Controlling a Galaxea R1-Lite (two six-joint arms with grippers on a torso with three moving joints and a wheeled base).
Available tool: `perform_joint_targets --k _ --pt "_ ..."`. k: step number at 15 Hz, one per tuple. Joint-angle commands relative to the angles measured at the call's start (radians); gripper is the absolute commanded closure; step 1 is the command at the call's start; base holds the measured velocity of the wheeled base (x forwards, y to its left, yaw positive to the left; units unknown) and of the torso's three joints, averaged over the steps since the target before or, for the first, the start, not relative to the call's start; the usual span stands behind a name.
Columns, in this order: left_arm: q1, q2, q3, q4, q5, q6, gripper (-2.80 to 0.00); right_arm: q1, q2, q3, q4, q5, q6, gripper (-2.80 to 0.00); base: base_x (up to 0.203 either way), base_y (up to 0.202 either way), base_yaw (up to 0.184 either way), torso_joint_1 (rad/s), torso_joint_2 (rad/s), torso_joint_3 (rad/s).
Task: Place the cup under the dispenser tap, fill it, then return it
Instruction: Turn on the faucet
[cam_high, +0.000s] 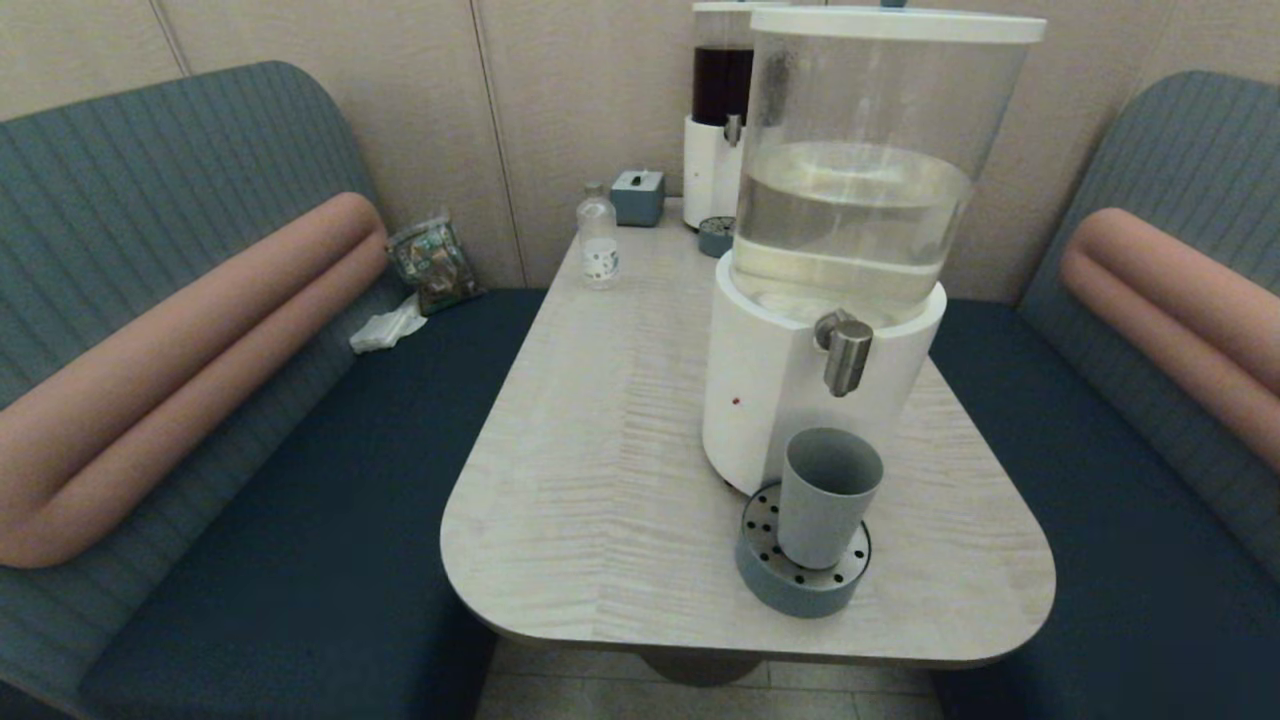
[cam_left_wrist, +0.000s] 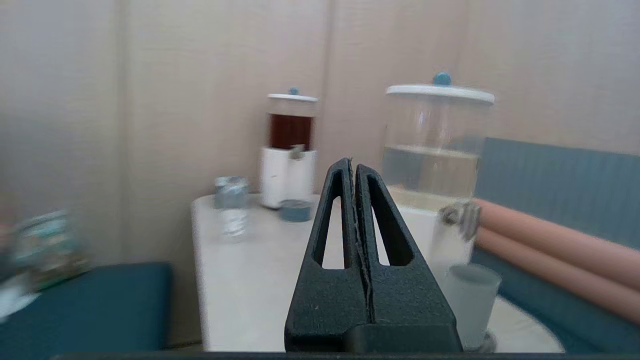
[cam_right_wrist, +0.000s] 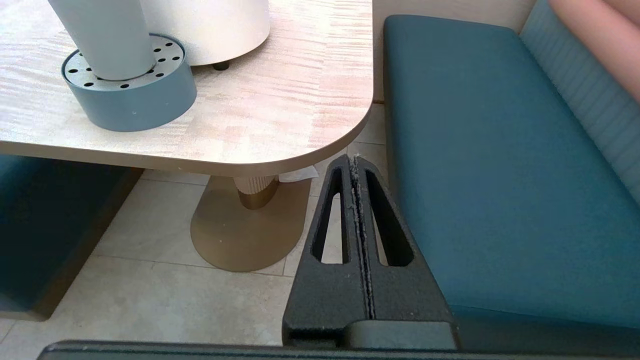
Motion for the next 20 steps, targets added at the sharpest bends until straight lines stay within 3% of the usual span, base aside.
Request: perform_joint_targets --k 1,4,6,7,10,12,15,20 --pt "0.044 -0.172 0.011 0.161 0.007 0.014 0.00 0.000 -0.002 0.000 -0.001 -0.001 -0.001 0.00 0.000 0.000 0.000 0.000 0.00 0.000" --pt "0.103 -0.260 0.036 0.408 0.018 0.094 0.00 0.000 -0.002 0.000 0.000 -0.002 0.000 0.00 0.000 0.000 0.000 0.000 0.00 0.000" --pt "0.104 -0.266 0.038 0.452 0.070 0.097 0.00 0.000 -0.002 0.000 0.000 -0.002 0.000 0.00 0.000 0.000 0.000 0.000 0.00 0.000" --pt "0.105 -0.267 0.038 0.461 0.073 0.120 0.00 0.000 -0.002 0.000 0.000 -0.002 0.000 0.00 0.000 0.000 0.000 0.000 0.00 0.000" --pt "0.104 -0.344 0.038 0.453 0.067 0.108 0.00 0.000 -0.002 0.000 0.000 -0.002 0.001 0.00 0.000 0.000 0.000 0.000 0.00 0.000" --pt "0.103 -0.438 0.038 0.520 0.041 0.098 0.00 0.000 -0.002 0.000 0.000 -0.002 0.000 0.00 0.000 0.000 0.000 0.000 0.00 0.000" --pt "0.103 -0.435 0.038 0.670 0.067 0.100 0.00 0.000 -0.002 0.000 0.000 -0.002 0.000 0.00 0.000 0.000 0.000 0.000 0.00 0.000" --pt "0.102 -0.436 0.037 1.025 0.267 0.161 0.00 0.000 -0.002 0.000 -0.002 -0.004 -0.003 0.00 0.000 0.000 0.000 0.000 0.00 0.000"
